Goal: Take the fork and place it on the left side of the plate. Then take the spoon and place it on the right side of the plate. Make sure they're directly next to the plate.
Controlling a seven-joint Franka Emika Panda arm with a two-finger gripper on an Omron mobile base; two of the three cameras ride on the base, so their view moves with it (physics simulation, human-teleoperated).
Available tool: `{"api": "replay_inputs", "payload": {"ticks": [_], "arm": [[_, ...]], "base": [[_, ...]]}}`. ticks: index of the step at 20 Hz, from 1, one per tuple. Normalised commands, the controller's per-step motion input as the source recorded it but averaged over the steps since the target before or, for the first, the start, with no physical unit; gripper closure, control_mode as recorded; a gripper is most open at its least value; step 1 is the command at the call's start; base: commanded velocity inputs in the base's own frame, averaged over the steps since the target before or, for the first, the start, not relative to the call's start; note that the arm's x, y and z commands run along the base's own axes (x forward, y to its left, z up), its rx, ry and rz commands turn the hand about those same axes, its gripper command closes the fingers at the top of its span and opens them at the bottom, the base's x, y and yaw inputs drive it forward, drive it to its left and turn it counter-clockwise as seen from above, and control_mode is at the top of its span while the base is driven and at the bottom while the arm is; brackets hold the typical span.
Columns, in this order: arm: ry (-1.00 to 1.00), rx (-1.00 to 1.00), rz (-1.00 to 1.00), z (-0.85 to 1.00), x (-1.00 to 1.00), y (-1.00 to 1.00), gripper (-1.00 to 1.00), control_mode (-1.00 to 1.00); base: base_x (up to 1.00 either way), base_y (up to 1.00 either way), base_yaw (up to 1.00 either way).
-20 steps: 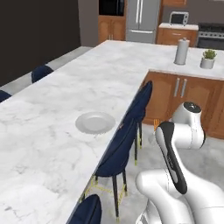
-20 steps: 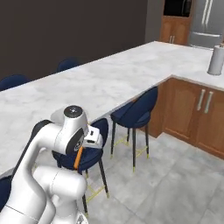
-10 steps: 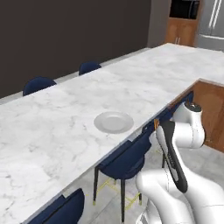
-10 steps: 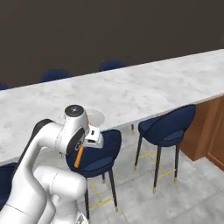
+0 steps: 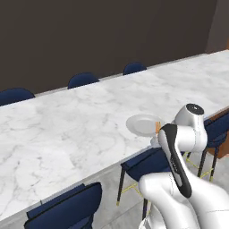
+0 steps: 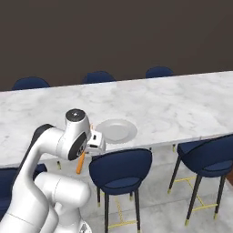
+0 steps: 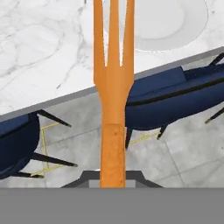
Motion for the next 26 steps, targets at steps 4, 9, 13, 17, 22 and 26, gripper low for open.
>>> {"api": "replay_inputs", "payload": {"ticks": [4, 9, 13, 17, 22, 26], "arm": [[0.00, 0.00, 0.00, 0.00, 0.00, 0.00, 1.00, 1.00], [0.00, 0.00, 0.00, 0.00, 0.00, 0.00, 1.00, 1.00], [0.00, 0.00, 0.00, 0.00, 0.00, 0.00, 1.00, 1.00], [0.00, 0.00, 0.00, 0.00, 0.00, 0.00, 1.00, 1.00], [0.00, 0.00, 0.00, 0.00, 0.00, 0.00, 1.00, 1.00], [0.00, 0.00, 0.00, 0.00, 0.00, 0.00, 1.00, 1.00]], "base": [[0.68, 0.00, 0.23], [0.39, -0.05, 0.17], [0.00, 0.00, 0.00], [0.00, 0.00, 0.00], [0.00, 0.00, 0.00], [0.00, 0.00, 0.00]]}}
